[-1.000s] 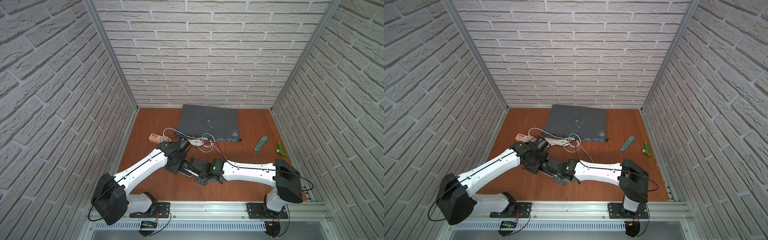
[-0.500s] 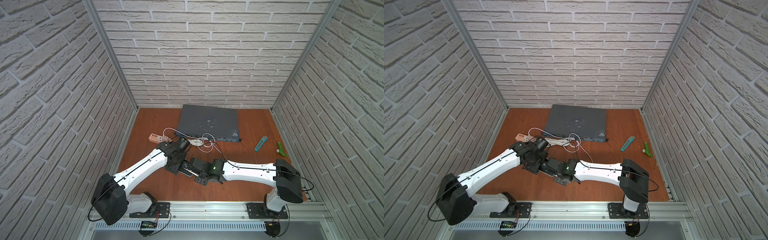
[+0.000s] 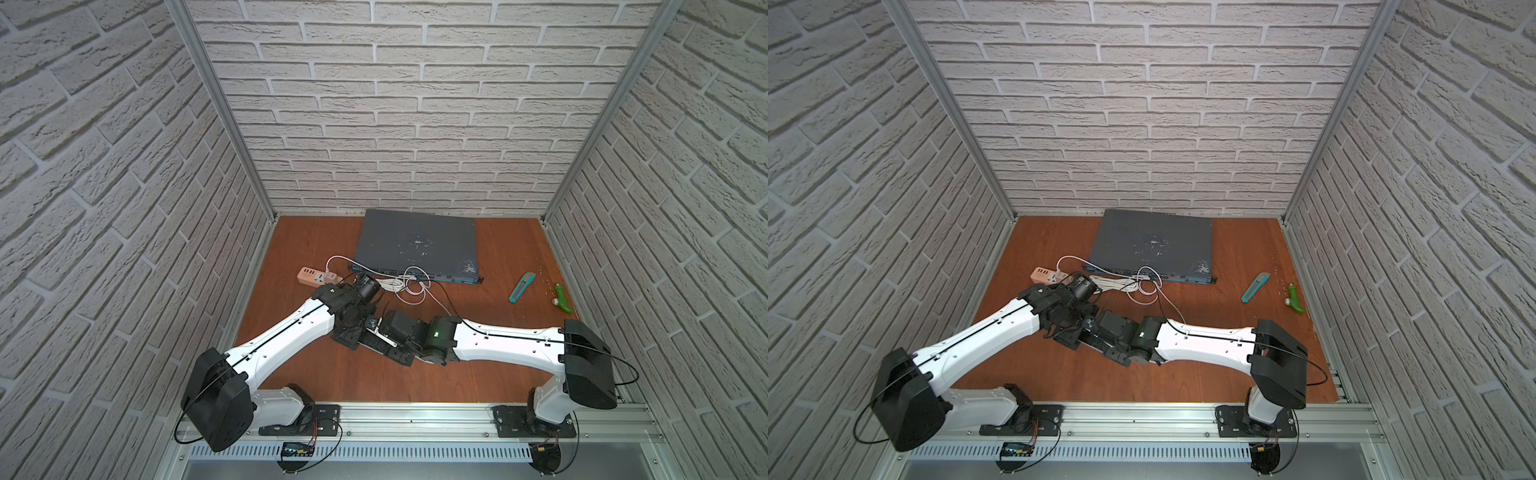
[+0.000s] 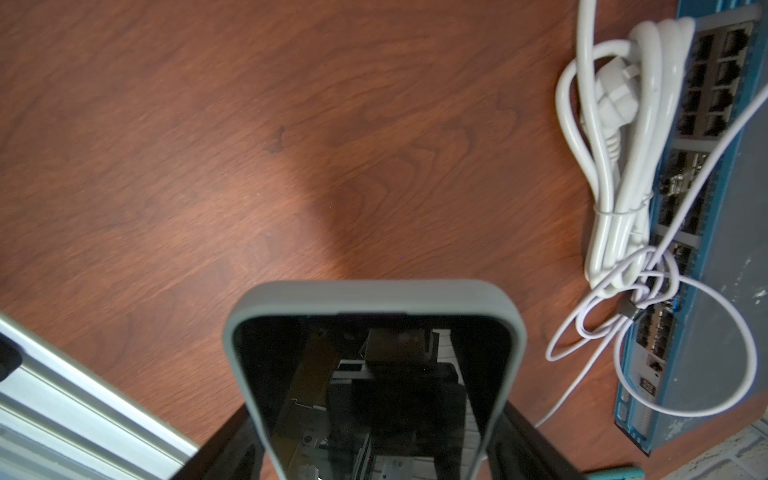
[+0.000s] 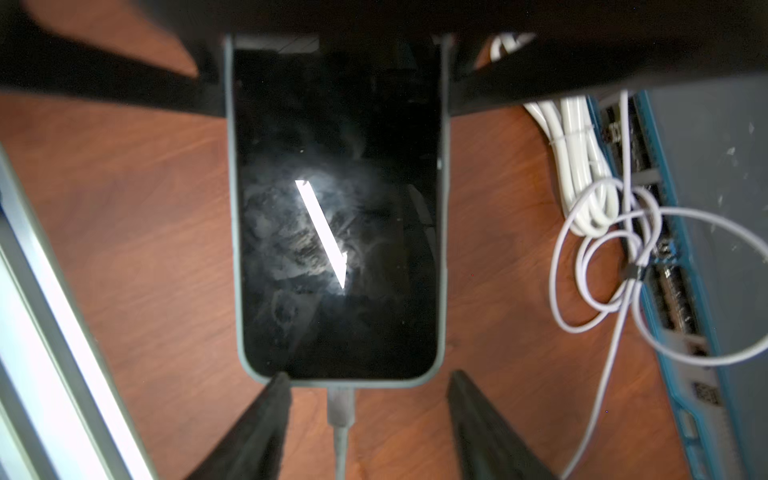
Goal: Plug the charging cable into the phone
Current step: Insert the charging cable into the phone.
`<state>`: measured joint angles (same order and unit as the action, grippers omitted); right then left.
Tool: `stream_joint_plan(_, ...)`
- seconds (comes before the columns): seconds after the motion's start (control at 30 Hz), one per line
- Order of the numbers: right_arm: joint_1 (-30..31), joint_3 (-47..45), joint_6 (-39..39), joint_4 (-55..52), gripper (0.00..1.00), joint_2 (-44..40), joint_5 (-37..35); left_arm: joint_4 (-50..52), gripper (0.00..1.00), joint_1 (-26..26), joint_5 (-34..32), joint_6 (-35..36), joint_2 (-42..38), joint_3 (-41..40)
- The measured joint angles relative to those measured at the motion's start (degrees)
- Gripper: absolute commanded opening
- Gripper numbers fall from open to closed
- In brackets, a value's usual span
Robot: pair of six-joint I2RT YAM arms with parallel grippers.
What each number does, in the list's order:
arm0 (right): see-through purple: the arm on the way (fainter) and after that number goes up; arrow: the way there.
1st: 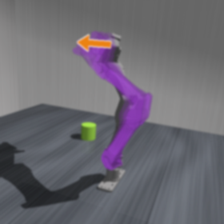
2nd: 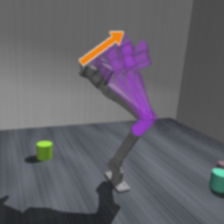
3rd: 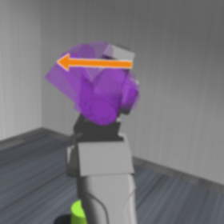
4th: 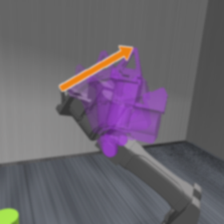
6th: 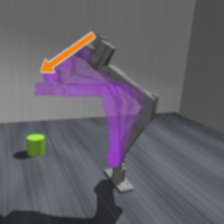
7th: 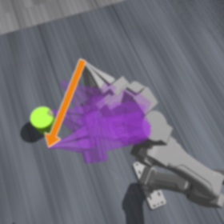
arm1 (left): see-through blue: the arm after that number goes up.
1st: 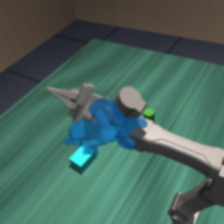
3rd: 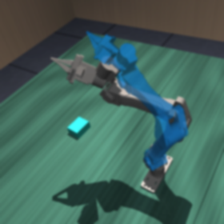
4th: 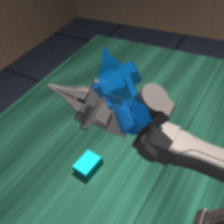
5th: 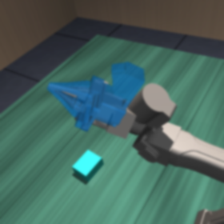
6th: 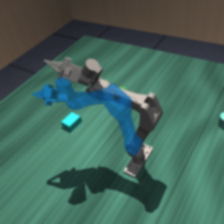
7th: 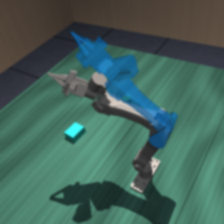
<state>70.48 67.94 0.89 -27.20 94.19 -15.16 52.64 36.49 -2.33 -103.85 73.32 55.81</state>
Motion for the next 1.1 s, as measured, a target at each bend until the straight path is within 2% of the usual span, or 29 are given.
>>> stream_joint_plan(0.1,-0.4,-0.4,-0.7,0.8,0.99,-1.5,0.0,0.0,0.00,0.1,0.1,-0.1,0.0,0.1)
stream_joint_plan(0.5,-4.5,-1.7,-3.4,0.6,0.99,-12.8,4.2,0.9,0.00,0.2,0.0,0.5,0.5,2.6)
stream_joint_plan(0.83,-16.2,-6.0,-9.1,0.4,0.99,-23.8,10.2,1.4,0.00,0.2,0.1,1.9,6.6,6.8)
stream_joint_plan(1.1,-28.7,-12.0,-16.1,1.3,0.99,-27.8,16.6,1.4,0.00,0.2,1.4,4.9,14.4,12.5)
